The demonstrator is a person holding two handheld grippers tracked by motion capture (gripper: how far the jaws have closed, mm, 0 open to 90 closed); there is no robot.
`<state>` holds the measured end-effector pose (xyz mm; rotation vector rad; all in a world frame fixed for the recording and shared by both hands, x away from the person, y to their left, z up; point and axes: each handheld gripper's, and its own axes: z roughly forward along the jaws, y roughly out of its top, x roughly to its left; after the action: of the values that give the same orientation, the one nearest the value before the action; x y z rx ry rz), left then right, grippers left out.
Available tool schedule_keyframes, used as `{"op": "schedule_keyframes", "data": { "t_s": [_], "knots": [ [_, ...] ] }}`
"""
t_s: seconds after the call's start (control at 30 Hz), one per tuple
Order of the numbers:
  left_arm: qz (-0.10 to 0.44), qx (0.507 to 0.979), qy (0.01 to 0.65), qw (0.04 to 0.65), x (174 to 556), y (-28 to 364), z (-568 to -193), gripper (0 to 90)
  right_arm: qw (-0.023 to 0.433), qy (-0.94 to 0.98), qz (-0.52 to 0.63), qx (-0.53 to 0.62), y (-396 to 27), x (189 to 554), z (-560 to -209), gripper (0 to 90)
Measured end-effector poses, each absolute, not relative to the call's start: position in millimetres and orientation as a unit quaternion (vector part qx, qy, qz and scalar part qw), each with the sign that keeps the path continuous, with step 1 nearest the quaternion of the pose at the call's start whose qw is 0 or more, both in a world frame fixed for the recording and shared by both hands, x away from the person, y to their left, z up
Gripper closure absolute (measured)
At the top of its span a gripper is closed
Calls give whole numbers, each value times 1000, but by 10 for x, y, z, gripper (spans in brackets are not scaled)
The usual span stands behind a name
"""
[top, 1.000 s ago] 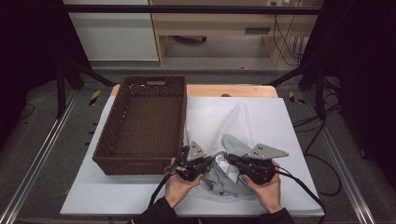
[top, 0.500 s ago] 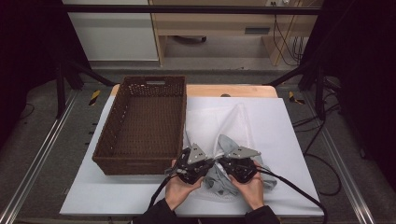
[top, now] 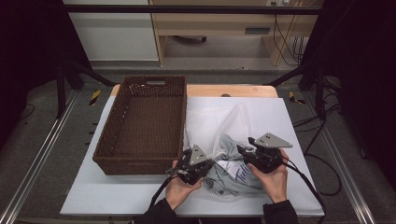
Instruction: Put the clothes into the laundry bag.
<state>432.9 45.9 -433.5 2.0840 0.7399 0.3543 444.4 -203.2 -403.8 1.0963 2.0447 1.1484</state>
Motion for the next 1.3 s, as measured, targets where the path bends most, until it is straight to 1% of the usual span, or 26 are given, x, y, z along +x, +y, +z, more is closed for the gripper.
{"op": "schedule_keyframes", "data": {
  "t_s": [0.03,0.1,0.13,0.17,0.23,0.27,0.3,0.33,0.4,0.47,0.63,0.73,0.8,0.97,1.03,1.17,1.3],
  "knots": [
    [142,838,297,435,4329,459,-4336,885,273,760,417,416,-2027,4494,-4064,397],
    [144,838,297,434,4329,459,-4336,885,268,766,402,423,-1995,4624,-4165,371],
    [145,838,296,434,4330,461,-4335,885,254,771,393,431,-1953,4694,-4243,349],
    [145,838,296,435,4333,462,-4339,885,243,779,383,433,-1925,4754,-4316,346],
    [145,838,297,433,4335,464,-4344,885,222,788,366,442,-1880,4830,-4438,369],
    [145,839,298,431,4336,464,-4345,885,207,793,355,450,-1853,4863,-4506,420],
    [145,839,298,431,4339,462,-4351,885,197,797,350,451,-1843,4874,-4535,489],
    [145,840,298,430,4340,461,-4354,885,179,802,348,451,-1836,4883,-4564,582],
    [145,841,298,428,4343,457,-4362,885,168,806,346,450,-1832,4867,-4554,714],
    [145,841,298,428,4343,457,-4362,885,171,803,349,451,-1857,4826,-4489,774],
    [142,837,304,433,4358,478,-4349,885,199,791,398,420,-1935,4611,-4243,794],
    [140,834,307,437,4364,488,-4337,885,197,779,458,382,-1970,4404,-4075,796],
    [137,831,309,441,4369,500,-4318,886,187,782,478,355,-1947,4280,-4048,796],
    [134,822,313,456,4368,539,-4250,887,177,798,487,307,-1819,4096,-4126,797],
    [137,819,313,460,4357,546,-4221,887,165,805,489,294,-1771,4068,-4172,798],
    [137,809,312,479,4356,548,-4105,888,147,820,474,285,-1675,4076,-4296,798],
    [134,802,307,496,4343,513,-3991,890,135,830,450,300,-1559,4191,-4459,799]
  ]
}}
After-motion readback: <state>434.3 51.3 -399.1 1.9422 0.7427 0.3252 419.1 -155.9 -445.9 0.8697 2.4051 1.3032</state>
